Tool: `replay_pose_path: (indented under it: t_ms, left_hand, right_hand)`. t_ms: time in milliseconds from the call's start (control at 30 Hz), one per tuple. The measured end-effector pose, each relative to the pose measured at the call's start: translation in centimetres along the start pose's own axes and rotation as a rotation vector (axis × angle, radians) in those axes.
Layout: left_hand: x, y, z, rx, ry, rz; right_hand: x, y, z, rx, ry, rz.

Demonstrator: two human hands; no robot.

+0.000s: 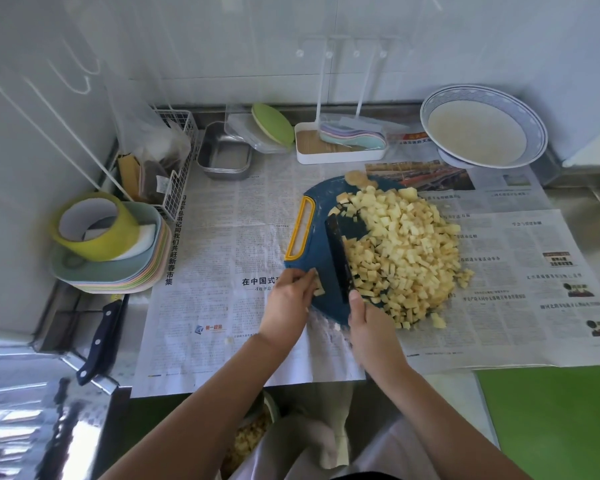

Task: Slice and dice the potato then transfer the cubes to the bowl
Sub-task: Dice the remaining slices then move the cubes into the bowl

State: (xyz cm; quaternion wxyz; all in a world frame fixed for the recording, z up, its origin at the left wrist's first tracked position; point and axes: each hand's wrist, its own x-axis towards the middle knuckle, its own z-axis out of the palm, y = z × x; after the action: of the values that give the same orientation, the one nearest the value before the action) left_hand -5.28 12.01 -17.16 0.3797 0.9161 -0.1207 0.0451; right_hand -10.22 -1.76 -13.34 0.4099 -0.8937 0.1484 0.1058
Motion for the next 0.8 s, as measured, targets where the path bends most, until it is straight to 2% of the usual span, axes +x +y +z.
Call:
replay_pose_path:
  t_ms: [133,233,333,633,800]
  left_hand:
    - [0.2,0.1,-0.9,-0.085,0.013,-0.069]
    - [0.2,-0.2,-1.5,-0.1,0.053,-0.147]
    - [0.1,-0.6,-1.8,-0.081,0.026,-0.178]
    - [0.3,0.0,-1.5,-0.069,0.022,-0.247]
    - [0.7,0.2,-1.8,-0.002,-0.023,-0.223]
  right_hand:
    - [-0.6,0.2,-0.7,0.079,-0.019,-0.028]
    - [-1.6,-0.6,-0.7,0.066,-0.039,-0.078]
    - [-2.4,-1.0,-0.2,-0.001,-0.049,-0.123]
    - [-2.6,-0.8,1.3,-0.186,-0.06,-0.06]
    - [-1.6,-1.6,2.2,-0.252,-0.031,-0.04]
